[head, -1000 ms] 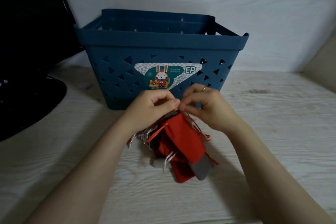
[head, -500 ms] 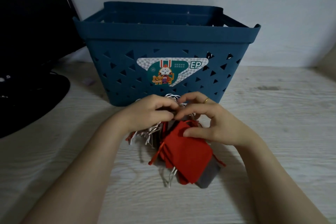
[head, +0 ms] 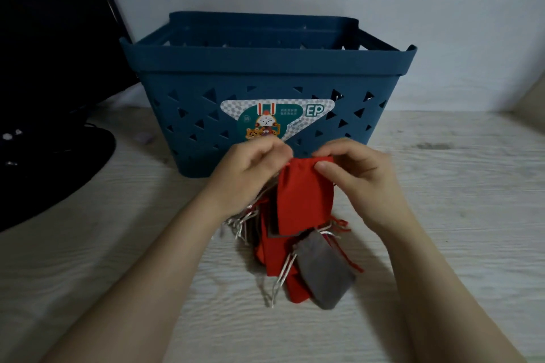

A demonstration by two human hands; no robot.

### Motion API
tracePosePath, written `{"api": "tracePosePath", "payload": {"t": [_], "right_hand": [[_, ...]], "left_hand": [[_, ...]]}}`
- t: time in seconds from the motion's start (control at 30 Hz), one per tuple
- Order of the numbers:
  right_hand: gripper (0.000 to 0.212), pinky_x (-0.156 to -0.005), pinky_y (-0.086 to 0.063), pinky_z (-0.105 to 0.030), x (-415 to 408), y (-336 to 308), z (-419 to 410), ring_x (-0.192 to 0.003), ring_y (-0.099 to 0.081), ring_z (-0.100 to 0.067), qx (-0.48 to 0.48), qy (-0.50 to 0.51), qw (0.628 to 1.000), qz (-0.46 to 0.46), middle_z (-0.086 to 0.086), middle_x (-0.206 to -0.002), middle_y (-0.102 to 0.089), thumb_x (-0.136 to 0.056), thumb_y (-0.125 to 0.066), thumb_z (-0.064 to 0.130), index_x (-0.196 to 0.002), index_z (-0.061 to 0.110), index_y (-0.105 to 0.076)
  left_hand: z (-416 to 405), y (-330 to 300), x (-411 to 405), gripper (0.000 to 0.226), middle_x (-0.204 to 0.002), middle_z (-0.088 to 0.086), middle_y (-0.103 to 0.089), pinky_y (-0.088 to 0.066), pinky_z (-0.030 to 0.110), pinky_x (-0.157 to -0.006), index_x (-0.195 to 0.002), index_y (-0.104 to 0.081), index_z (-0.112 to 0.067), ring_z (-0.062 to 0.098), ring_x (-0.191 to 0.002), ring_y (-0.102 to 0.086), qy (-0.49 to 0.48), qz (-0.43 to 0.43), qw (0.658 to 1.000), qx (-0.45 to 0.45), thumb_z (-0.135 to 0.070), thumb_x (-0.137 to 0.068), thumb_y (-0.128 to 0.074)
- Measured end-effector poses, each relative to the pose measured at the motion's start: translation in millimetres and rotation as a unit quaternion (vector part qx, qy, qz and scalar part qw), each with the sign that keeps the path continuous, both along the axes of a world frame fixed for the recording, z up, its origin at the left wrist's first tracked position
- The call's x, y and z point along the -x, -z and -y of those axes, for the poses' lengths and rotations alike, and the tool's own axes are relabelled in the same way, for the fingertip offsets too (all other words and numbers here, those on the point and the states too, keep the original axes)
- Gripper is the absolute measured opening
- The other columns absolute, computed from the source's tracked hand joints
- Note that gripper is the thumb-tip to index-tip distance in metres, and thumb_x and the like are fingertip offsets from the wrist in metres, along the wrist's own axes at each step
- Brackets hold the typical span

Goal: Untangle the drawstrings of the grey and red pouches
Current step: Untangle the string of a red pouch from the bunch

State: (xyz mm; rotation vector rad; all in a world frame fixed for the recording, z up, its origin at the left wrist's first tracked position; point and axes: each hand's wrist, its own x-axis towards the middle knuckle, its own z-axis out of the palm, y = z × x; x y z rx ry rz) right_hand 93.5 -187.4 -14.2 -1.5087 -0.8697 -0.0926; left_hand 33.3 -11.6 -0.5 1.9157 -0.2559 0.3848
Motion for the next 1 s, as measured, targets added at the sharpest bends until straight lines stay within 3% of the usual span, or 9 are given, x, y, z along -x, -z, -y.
{"api": "tracePosePath", "payload": {"t": [0.23,0.33,0.4,0.47,0.53,0.6,0.7,0.87,1.0], "right_hand": [[0.017,-0.059,-0.045,-0.028,0.9,1.6,-0.8,-0.061,-0.049,-0.003,0.063,0.090,0.994,0.022,0.016,-0.078,-0.059,-0.079,-0.066,0.030,-0.094,0.036,-0.060],[0.005,-0.061,-0.048,-0.023,-2.6,-0.4,6.4,-0.063,-0.056,-0.006,0.111,0.119,0.986,0.041,0.009,-0.071,-0.063,-0.081,-0.068,0.025,-0.080,0.029,-0.065],[0.018,-0.053,-0.040,-0.016,-7.5,1.0,10.8,-0.056,-0.053,-0.007,0.196,0.138,0.966,0.095,0.007,-0.060,-0.059,-0.083,-0.065,0.028,-0.068,0.016,-0.064],[0.040,-0.047,-0.034,-0.021,-11.0,1.6,13.2,-0.050,-0.048,-0.015,0.264,0.145,0.946,0.121,-0.001,-0.050,-0.054,-0.084,-0.058,0.036,-0.062,0.004,-0.061],[0.050,-0.045,-0.026,-0.021,-11.6,1.2,14.3,-0.045,-0.037,-0.015,0.238,0.146,0.957,0.074,-0.001,-0.045,-0.039,-0.089,-0.055,0.036,-0.057,-0.002,-0.050],[0.051,-0.048,-0.023,-0.021,-7.7,-2.0,12.7,-0.047,-0.027,-0.008,0.119,0.097,0.986,-0.062,0.002,-0.049,-0.029,-0.093,-0.050,0.033,-0.052,0.005,-0.040],[0.053,-0.054,-0.034,-0.022,-5.4,-4.9,10.1,-0.054,-0.035,-0.014,-0.006,0.039,0.979,-0.202,0.003,-0.052,-0.038,-0.097,-0.044,0.027,-0.044,0.023,-0.042],[0.048,-0.072,-0.039,-0.029,-4.7,-8.0,9.1,-0.068,-0.052,-0.014,-0.144,-0.003,0.922,-0.359,-0.003,-0.064,-0.053,-0.081,-0.055,0.035,-0.037,0.023,-0.041],[0.047,-0.079,-0.051,-0.029,2.1,-8.8,1.9,-0.078,-0.066,-0.010,-0.266,-0.089,0.859,-0.428,0.004,-0.076,-0.070,-0.077,-0.050,0.040,-0.034,0.021,-0.046]], "left_hand": [[-1.8,0.2,-0.1,0.019,-0.057,0.010,-0.050,-0.034,0.024,-0.052,-0.071,-0.057,-0.018,0.008,-0.052,-0.042,-0.064,0.017,0.994,-0.088,-0.028,-0.084,-0.065],[-5.2,-1.0,-1.0,0.014,-0.052,0.006,-0.049,-0.035,0.026,-0.052,-0.069,-0.061,-0.020,0.013,-0.050,-0.042,-0.094,0.030,0.988,-0.115,-0.022,-0.080,-0.069],[-10.6,0.2,-2.6,0.019,-0.050,0.000,-0.054,-0.037,0.028,-0.051,-0.065,-0.063,-0.017,0.014,-0.049,-0.046,-0.118,0.019,0.981,-0.155,-0.029,-0.077,-0.071],[-14.8,0.5,-2.4,0.031,-0.044,-0.003,-0.048,-0.031,0.024,-0.046,-0.056,-0.057,-0.018,0.008,-0.044,-0.041,-0.132,0.005,0.971,-0.202,-0.036,-0.077,-0.070],[-14.3,-0.8,-1.1,0.040,-0.040,-0.007,-0.035,-0.025,0.018,-0.044,-0.047,-0.048,-0.022,0.007,-0.041,-0.034,-0.132,-0.006,0.972,-0.193,-0.035,-0.080,-0.066],[-11.4,-3.2,-1.5,0.044,-0.044,-0.010,-0.033,-0.026,0.019,-0.048,-0.047,-0.045,-0.022,0.003,-0.045,-0.031,-0.111,-0.028,0.990,-0.082,-0.031,-0.088,-0.057],[-4.4,-6.7,-2.1,0.039,-0.054,-0.009,-0.040,-0.034,0.020,-0.057,-0.055,-0.044,-0.021,0.005,-0.054,-0.040,-0.040,-0.056,0.985,0.157,-0.034,-0.090,-0.050],[7.7,-13.2,0.9,0.035,-0.066,-0.002,-0.059,-0.034,0.013,-0.041,-0.039,-0.056,-0.016,0.004,-0.049,-0.049,-0.009,-0.109,0.908,0.404,-0.032,-0.070,-0.057],[6.0,-13.4,1.0,0.045,-0.065,-0.002,-0.068,-0.024,0.008,-0.032,-0.032,-0.040,-0.018,0.000,-0.041,-0.046,0.050,-0.161,0.819,0.548,-0.030,-0.073,-0.052]]}}
